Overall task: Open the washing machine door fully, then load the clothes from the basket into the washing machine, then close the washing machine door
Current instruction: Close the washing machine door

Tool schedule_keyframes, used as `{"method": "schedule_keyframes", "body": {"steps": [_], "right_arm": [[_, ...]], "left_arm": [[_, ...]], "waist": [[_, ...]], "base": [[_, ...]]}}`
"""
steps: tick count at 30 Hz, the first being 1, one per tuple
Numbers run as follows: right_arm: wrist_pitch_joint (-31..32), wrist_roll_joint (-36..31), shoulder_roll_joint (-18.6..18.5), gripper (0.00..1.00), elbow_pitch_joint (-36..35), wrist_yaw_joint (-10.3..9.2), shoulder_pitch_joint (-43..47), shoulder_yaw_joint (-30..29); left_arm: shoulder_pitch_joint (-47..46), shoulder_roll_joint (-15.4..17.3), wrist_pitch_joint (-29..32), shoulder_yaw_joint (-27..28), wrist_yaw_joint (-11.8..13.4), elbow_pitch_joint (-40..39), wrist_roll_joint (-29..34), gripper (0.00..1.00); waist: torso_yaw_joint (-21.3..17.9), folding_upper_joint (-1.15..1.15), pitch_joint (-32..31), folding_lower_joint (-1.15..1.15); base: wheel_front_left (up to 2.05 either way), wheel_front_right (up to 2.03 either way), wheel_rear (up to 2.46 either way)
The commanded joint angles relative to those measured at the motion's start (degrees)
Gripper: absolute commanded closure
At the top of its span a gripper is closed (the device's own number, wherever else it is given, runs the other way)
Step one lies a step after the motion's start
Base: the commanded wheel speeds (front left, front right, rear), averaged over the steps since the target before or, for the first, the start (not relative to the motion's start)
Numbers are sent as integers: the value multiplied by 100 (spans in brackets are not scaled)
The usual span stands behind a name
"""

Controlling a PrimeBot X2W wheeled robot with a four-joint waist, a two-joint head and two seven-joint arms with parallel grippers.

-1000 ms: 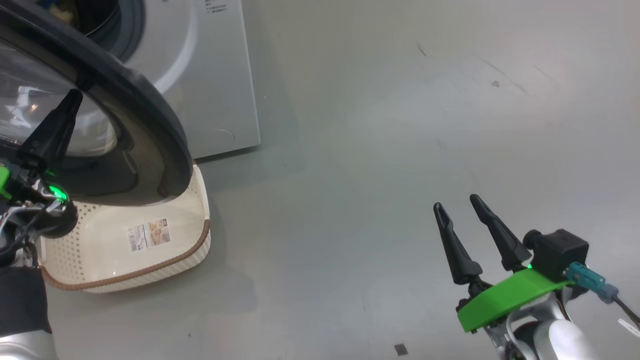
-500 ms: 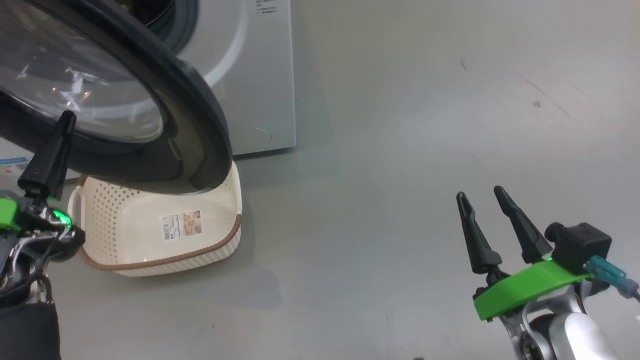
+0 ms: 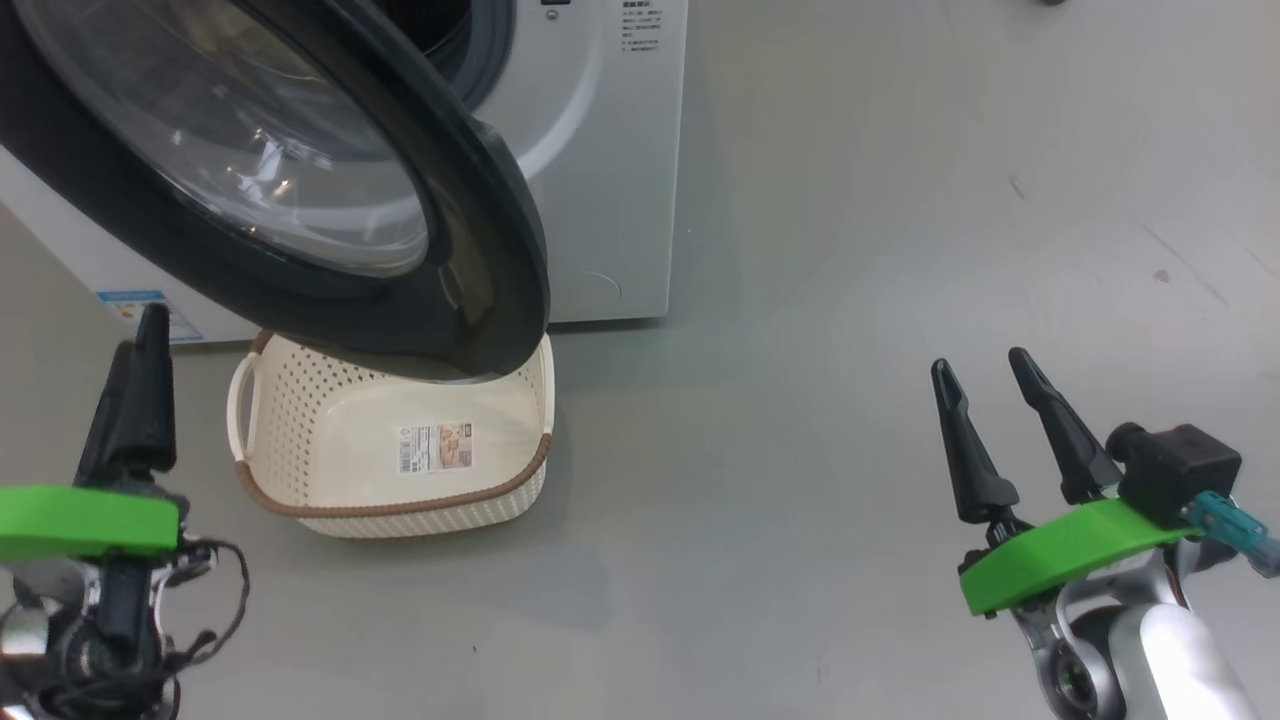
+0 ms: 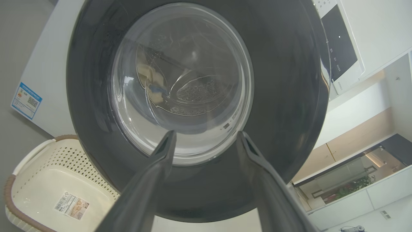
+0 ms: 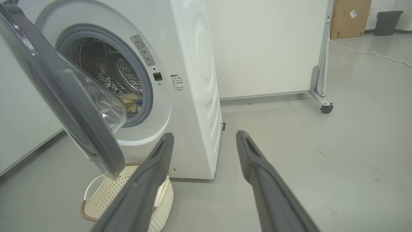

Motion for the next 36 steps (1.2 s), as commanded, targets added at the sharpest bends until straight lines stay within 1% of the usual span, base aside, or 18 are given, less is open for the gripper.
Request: {"method": "schedule_keyframes", "body": {"steps": [1,4,8,11,16,18,22,25,31,36], "right_arm": [[-54,-61,-29,0,-165,20,-233,71],[-34,-105,-29,0,-156,20,-224,9],[-14,-140,-29,0,-163,20,-184,-75],[23,-174,-29,0,-168,20,-153,-81],[85,-213,-29,0,-174,20,-82,-66],[96,-215,-29,0,-175,20,-62,-61],[125,-210,-29,0,-179,20,32,-62],[136,-180,-29,0,-189,20,104,-76],[159,-146,-29,0,-207,20,155,-87],[176,-148,-29,0,-213,20,157,-76]], "left_arm": [[-64,247,-233,137,-40,-121,223,0],[154,327,-737,-58,-12,1,938,0],[430,406,-1141,-356,313,-23,1892,0],[595,439,-1317,-562,571,-86,2449,0],[862,458,-1430,-877,875,-179,3093,0],[915,464,-1436,-931,918,-177,3184,0],[1095,500,-1494,-1079,1102,-254,3531,0],[1236,502,-1477,-1137,1192,-384,3625,0],[1380,511,-1404,-1207,1293,-551,3692,0],[1418,490,-1393,-1237,1329,-589,3685,0]], "waist": [[78,0,-72,0],[176,0,-164,0],[280,0,-242,0],[330,0,-275,0],[371,0,-330,0],[374,0,-339,0],[385,0,-381,0],[385,0,-406,0],[384,0,-428,0],[391,0,-441,0]], "base": [[0,0,0],[0,0,0],[0,0,0],[0,0,0],[0,0,0],[0,0,0],[0,0,0],[0,0,0],[0,0,0],[0,0,0]]}}
